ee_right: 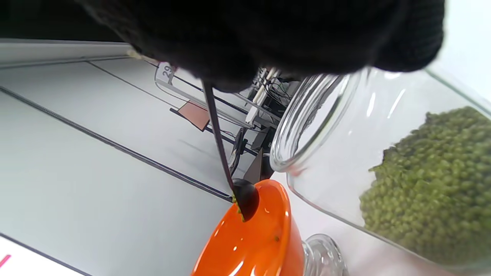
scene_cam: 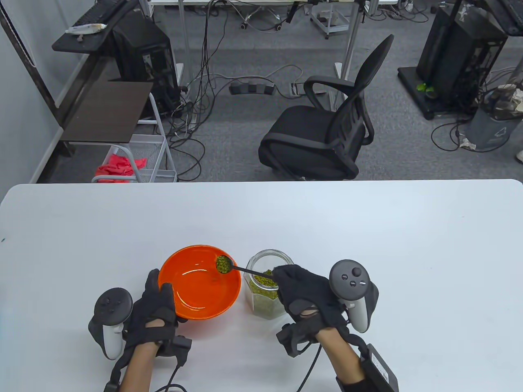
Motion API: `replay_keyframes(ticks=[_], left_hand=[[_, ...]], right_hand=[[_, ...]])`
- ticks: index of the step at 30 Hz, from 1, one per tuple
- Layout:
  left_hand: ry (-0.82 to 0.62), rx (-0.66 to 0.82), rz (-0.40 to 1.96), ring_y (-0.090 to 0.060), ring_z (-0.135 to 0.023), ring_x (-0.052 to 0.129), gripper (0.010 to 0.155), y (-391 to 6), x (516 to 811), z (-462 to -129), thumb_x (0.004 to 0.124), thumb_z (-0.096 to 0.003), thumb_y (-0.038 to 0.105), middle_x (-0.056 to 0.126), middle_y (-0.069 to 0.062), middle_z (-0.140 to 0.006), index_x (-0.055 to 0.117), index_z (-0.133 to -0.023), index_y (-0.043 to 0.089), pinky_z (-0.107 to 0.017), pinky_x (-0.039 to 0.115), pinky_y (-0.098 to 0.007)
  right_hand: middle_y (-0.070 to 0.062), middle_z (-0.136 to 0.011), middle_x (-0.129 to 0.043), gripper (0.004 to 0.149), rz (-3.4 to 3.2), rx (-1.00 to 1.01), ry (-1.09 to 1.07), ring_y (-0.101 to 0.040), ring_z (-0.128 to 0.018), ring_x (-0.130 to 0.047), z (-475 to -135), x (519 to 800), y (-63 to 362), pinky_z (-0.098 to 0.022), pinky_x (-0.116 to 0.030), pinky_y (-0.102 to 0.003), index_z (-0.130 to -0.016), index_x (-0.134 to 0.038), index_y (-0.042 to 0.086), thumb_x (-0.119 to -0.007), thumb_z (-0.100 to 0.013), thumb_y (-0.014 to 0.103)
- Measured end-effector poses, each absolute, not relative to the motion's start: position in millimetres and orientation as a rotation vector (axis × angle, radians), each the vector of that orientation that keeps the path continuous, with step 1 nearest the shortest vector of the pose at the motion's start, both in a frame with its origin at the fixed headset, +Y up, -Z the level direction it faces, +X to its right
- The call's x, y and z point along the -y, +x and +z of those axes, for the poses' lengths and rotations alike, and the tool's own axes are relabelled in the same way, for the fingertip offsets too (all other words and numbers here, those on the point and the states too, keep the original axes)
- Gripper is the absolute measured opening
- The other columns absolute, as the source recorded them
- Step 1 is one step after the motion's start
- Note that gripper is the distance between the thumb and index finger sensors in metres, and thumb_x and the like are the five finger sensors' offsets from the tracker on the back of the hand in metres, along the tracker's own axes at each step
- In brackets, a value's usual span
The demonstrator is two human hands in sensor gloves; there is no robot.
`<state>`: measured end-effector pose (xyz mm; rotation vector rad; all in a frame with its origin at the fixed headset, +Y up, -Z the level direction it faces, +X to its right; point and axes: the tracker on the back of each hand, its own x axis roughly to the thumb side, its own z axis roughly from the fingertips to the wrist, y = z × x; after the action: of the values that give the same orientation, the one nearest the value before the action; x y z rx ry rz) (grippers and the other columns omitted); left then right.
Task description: Portion mung beans with measuring scoop (Bowl in hand)
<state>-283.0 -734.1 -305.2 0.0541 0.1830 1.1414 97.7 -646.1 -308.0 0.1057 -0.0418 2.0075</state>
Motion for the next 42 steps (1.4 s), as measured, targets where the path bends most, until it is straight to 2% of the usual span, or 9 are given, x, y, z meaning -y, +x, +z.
replay_keyframes(ticks=[13,19,25,31,42], left_hand=[[0.051,-0.189,1.163,-0.019,-0.026,0.114,0.066,-284.0,733.3,-303.9,0.059,-0.0558,0.041,0.071,-0.018,-0.094,0.041,-0.108,0.005,-0.015,0.097,-0.022],[0.044,-0.191,1.174,-0.019,-0.026,0.114,0.066,-284.1,733.3,-303.8,0.059,-0.0559,0.041,0.071,-0.018,-0.094,0.041,-0.108,0.005,-0.014,0.097,-0.022],[0.041,-0.193,1.176,-0.019,-0.025,0.114,0.066,-284.2,733.1,-303.5,0.059,-0.0558,0.041,0.071,-0.018,-0.094,0.041,-0.108,0.005,-0.014,0.097,-0.022],[0.040,-0.196,1.177,-0.019,-0.025,0.114,0.066,-284.2,733.1,-303.5,0.059,-0.0558,0.041,0.071,-0.018,-0.094,0.041,-0.108,0.005,-0.014,0.097,-0.022],[0.041,-0.200,1.177,-0.019,-0.025,0.114,0.066,-284.3,733.3,-303.5,0.059,-0.0557,0.041,0.071,-0.018,-0.094,0.041,-0.108,0.005,-0.014,0.097,-0.022]], right_hand=[[-0.007,-0.037,-0.099,0.041,2.212,0.230,0.210,-0.021,-0.017,-0.097,-294.6,645.0,73.0,-0.039,-0.079,-0.056,-0.073,-0.095,0.009,-0.086,-0.041,0.032],[-0.008,-0.044,-0.100,0.040,2.350,0.394,0.277,-0.024,-0.025,-0.099,-286.3,637.2,65.4,-0.043,-0.077,-0.058,-0.073,-0.098,0.015,-0.089,-0.038,0.033],[-0.011,-0.053,-0.098,0.039,2.373,0.453,0.301,-0.027,-0.033,-0.099,-282.4,631.6,64.9,-0.047,-0.074,-0.061,-0.073,-0.099,0.017,-0.090,-0.037,0.032],[-0.011,-0.053,-0.097,0.040,2.301,0.458,0.249,-0.027,-0.034,-0.098,-283.4,618.1,82.0,-0.047,-0.074,-0.061,-0.073,-0.098,0.016,-0.090,-0.038,0.032],[-0.007,-0.043,-0.096,0.038,2.233,0.466,0.107,-0.020,-0.024,-0.095,-282.0,585.8,134.5,-0.043,-0.077,-0.057,-0.069,-0.096,0.011,-0.091,-0.040,0.036]])
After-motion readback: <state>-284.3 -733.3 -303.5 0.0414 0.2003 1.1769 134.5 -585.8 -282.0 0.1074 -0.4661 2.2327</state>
